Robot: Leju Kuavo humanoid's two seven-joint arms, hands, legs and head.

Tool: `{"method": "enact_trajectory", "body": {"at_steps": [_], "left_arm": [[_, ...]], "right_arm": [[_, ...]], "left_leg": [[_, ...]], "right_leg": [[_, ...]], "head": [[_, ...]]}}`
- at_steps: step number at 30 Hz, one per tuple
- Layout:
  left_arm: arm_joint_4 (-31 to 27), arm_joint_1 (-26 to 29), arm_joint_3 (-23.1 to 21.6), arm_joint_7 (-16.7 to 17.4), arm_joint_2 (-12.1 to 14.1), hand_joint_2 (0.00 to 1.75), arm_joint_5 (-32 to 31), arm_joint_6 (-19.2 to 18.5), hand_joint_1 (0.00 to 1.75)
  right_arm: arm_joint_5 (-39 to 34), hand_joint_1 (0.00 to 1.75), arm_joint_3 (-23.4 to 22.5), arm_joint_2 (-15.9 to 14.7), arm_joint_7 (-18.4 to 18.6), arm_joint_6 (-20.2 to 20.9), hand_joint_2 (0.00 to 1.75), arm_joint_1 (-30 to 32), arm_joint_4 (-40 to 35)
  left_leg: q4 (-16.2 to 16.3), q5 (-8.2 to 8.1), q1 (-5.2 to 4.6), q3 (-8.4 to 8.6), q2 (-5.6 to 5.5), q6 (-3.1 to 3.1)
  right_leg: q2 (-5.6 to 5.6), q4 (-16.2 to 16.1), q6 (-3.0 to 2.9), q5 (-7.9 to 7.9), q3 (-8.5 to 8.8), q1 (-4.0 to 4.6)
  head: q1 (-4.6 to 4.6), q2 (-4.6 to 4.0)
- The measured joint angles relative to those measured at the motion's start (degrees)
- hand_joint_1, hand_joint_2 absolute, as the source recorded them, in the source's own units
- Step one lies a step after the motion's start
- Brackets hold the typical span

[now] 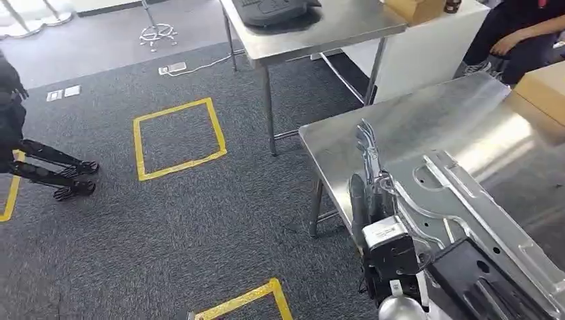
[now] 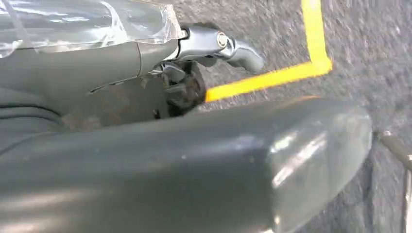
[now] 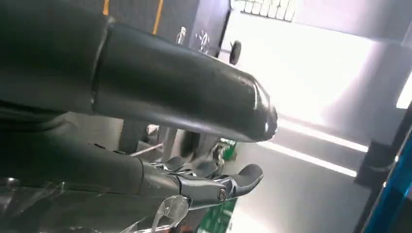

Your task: Take the parts from the cabinet and place them on the table.

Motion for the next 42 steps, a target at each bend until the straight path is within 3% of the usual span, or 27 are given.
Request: {"method": "enact_trajectory", "body": {"at_steps": [1,2,3,5,6,7,9,10,11,12,15,16,17,18,21,22,24,25,26,27,31,33,35,37,40,41,42], "left_arm": [[0.02,0.42,0.0,0.02,0.07,0.0,0.02,0.09,0.0],[0.02,0.3,0.0,0.0,0.13,0.0,-0.02,0.09,0.0],[0.04,0.0,0.0,0.0,0.17,0.0,0.02,0.11,0.0],[0.04,-0.42,0.0,-0.02,0.13,0.0,0.02,0.09,0.0],[0.04,-0.41,0.0,-0.02,0.11,0.0,0.06,0.07,0.0],[0.04,-0.28,0.0,-0.11,0.13,0.0,0.26,0.07,0.0],[0.07,-0.18,0.0,-0.35,0.17,0.0,0.44,0.09,0.0],[0.07,-0.21,0.0,-0.35,0.17,0.0,0.48,0.11,0.0],[0.07,-0.25,0.0,-0.35,0.22,0.0,0.57,0.11,0.0],[0.07,-0.28,0.0,-0.37,0.26,0.0,0.77,0.2,0.0],[0.09,0.19,0.0,-0.39,0.33,0.0,0.81,0.24,0.0],[0.15,0.42,0.0,-0.37,0.55,0.0,0.83,0.26,0.0],[0.15,0.4,0.0,-0.37,0.44,0.0,0.83,0.28,0.0],[0.15,0.19,0.0,-0.37,0.46,0.0,0.92,0.28,0.0],[0.17,0.07,0.0,-0.35,0.37,0.0,1.11,0.28,0.0],[0.17,0.2,0.0,-0.33,0.35,0.0,1.27,0.33,0.0],[0.17,0.17,0.0,-0.33,0.35,0.0,1.36,0.39,0.0],[0.17,0.07,0.0,-0.33,0.35,0.0,1.42,0.44,0.0],[0.17,-0.05,0.0,-0.33,0.35,0.0,1.49,0.44,0.0],[0.17,-0.23,0.0,-0.33,0.37,0.0,1.6,0.44,0.0],[0.24,-0.24,0.0,-0.37,0.42,0.0,1.84,0.57,0.0],[0.33,-0.26,0.0,-0.31,0.35,0.0,1.97,0.63,0.0],[0.33,-0.84,0.0,-0.33,-0.07,0.0,1.95,0.52,0.0],[0.33,-0.86,0.0,-0.31,-0.44,0.0,1.95,0.48,0.0],[0.35,-0.65,0.0,-0.31,-0.48,0.0,2.01,0.5,0.0],[0.35,-0.66,0.0,-0.31,-0.61,0.0,2.01,0.52,0.0],[0.37,-0.8,0.0,-0.31,-0.61,0.0,2.14,0.5,0.0]], "right_arm": [[0.02,0.0,0.02,0.04,-0.02,0.11,0.0,0.01,0.04],[0.04,0.0,0.11,0.04,-0.07,0.22,0.0,-0.01,0.09],[0.09,0.0,0.15,0.06,-0.17,0.26,0.0,-0.01,0.07],[-0.02,0.0,0.33,0.02,-0.18,0.39,0.0,0.12,0.2],[-0.09,0.0,0.46,0.02,-0.3,0.52,0.0,0.14,0.2],[-0.28,0.0,0.52,0.04,-0.37,0.7,0.0,0.13,0.22],[-0.63,0.0,0.81,0.09,-0.5,1.22,0.0,-0.14,0.22],[-0.63,0.0,0.92,0.17,-0.52,1.51,0.0,-0.25,0.22],[-0.72,0.0,1.03,0.17,-0.57,1.73,0.0,-0.32,0.24],[-0.88,0.0,1.27,0.41,-0.59,1.94,0.0,-0.65,0.35],[-0.92,0.0,1.7,0.85,-0.66,2.23,0.0,-1.47,0.59],[-1.01,0.0,1.77,1.09,-0.66,2.34,0.0,-1.81,0.68],[-1.36,0.0,1.86,1.25,-0.68,2.58,0.0,-1.82,0.81],[-1.9,0.0,2.01,1.27,-0.7,2.8,0.0,-1.88,0.9],[-3.67,0.0,2.42,1.27,-1.05,3.54,0.0,-1.91,1.24],[-4.44,0.0,2.67,1.27,-1.27,3.85,0.0,-1.92,1.31],[-5.4,0.0,2.95,1.38,-1.46,4.26,0.0,-2.06,1.33],[-5.88,0.0,2.97,1.51,-1.49,4.39,0.0,-2.32,1.33],[-6.18,0.0,3.04,1.62,-1.53,4.55,0.0,-2.6,1.33],[-6.43,0.0,3.08,1.62,-1.53,4.66,0.0,-2.67,1.33],[-7.87,0.0,3.56,2.1,-1.64,5.38,0.0,-3.22,1.38],[-8.77,0.0,3.74,2.19,-1.66,6.1,0.0,-3.64,1.51],[-9.51,0.0,3.93,2.21,-1.55,6.36,0.0,-3.72,1.62],[-9.7,0.0,4.3,2.21,-1.57,6.4,0.0,-3.68,1.79],[-10.03,0.0,4.68,2.23,-1.57,6.6,0.0,-4.06,1.84],[-10.3,0.0,4.83,2.21,-1.57,6.8,0.0,-4.23,1.86],[-10.65,0.0,4.94,2.21,-1.57,6.93,0.0,-4.37,2.01]], "left_leg": [[-0.93,0.7,0.97,1.32,-1.1,0.12],[-1.34,0.78,0.9,1.68,-1.77,0.47],[-1.32,0.84,0.86,1.68,-2.39,1.03],[-1.29,0.81,0.85,1.72,-4.53,1.09],[-1.25,0.76,0.84,1.74,-5.52,1.12],[-1.21,0.71,0.86,1.9,-6.63,1.08],[-0.9,0.43,1.16,2.16,-8.66,0.7],[-0.42,0.09,1.37,2.14,-9.59,0.28],[0.1,-0.3,1.26,1.84,-10.15,-0.22],[0.58,-0.67,1.17,1.5,-10.85,-0.47],[0.28,-0.65,1.54,1.14,-12.23,-0.96],[0.9,-0.92,1.57,1.13,-10.57,-1.14],[3.21,-2.18,1.18,0.15,-6.69,-1.58],[7.1,-4.09,1.39,-1.88,-4.86,-1.95],[19.18,-8.23,1.97,-8.46,-3.65,-2.42],[19.08,-7.44,2.06,-8.71,-3.58,-2.4],[11.21,-3.31,1.91,-4.91,-2.83,-1.86],[5.64,-1.04,1.63,-2.02,-1.71,-1.36],[1.01,0.08,0.93,0.34,1.62,-0.63],[0.81,-0.2,0.54,0.36,2.33,-0.57],[-0.38,0.14,0.13,0.87,-0.9,0.08],[-1.24,0.59,1.0,1.91,-2.36,0.74],[-1.23,0.43,1.01,2.02,-4.3,1.04],[-1.18,0.28,1.01,2.15,-6.43,1.07],[-0.8,-0.28,1.4,2.81,-9.61,0.4],[-0.38,-0.68,1.54,2.73,-10.46,-0.01],[0.15,-1.07,1.2,2.29,-11.02,-0.53]], "right_leg": [[1.33,0.58,0.29,-0.53,0.36,-0.37],[5.32,2.56,0.32,-1.72,-0.22,-0.34],[7.54,6.77,0.1,-3.83,-2.37,-0.28],[8.94,15.92,0.29,-7.14,-7.61,-0.23],[9.12,18.17,0.44,-7.21,-9.3,-0.2],[9.15,17.37,0.56,-5.69,-9.68,-0.27],[9.52,9.1,0.89,-0.09,-6.87,-0.71],[11.03,3.6,1.25,2.72,-4.62,-1.17],[13.8,1.21,1.53,2.78,-3.79,-1.57],[12.85,1.11,0.55,2.87,-3.7,-1.34],[10.97,1.12,-0.74,2.7,-3.53,-0.85],[10.25,0.97,-1.07,2.77,-3.36,-1.01],[9.76,0.95,-1.48,2.62,-3.12,-0.97],[9.08,0.95,-1.76,2.44,-3.0,-0.79],[6.8,0.96,-2.04,1.89,-2.63,-0.47],[5.9,0.96,-2.03,1.68,-2.39,-0.43],[4.26,0.95,-1.87,1.21,-1.82,-0.29],[3.52,0.94,-1.76,0.95,-1.45,-0.28],[2.89,0.82,-1.55,0.71,-1.08,-0.26],[2.35,0.75,-1.13,0.39,-0.83,0.06],[-0.15,-0.24,0.06,-0.11,0.46,-0.14],[6.79,4.32,-0.02,-2.81,-1.16,-0.55],[8.77,13.78,0.0,-6.68,-6.38,-0.47],[8.98,18.13,0.14,-6.68,-9.79,-0.39],[10.03,6.2,0.39,1.68,-5.68,-0.78],[12.47,1.28,0.6,3.64,-3.82,-1.22],[14.74,0.77,0.61,2.65,-3.37,-1.34]], "head": [[0.07,0.0],[0.09,-0.02],[0.13,-0.02],[0.13,-0.02],[0.15,-0.02],[0.13,-0.02],[0.15,-0.02],[0.13,-0.02],[0.15,-0.02],[0.15,-0.02],[0.11,-0.02],[0.13,-0.02],[-0.11,-0.02],[-0.09,-0.02],[-0.11,-0.02],[-0.11,-0.02],[-0.11,-0.02],[-0.11,-0.02],[-0.11,-0.02],[-0.09,-0.02],[-0.09,-0.02],[-0.04,-0.02],[-0.02,-0.02],[-0.02,-0.02],[-0.02,-0.02],[-0.02,-0.02],[0.0,-0.02]]}}
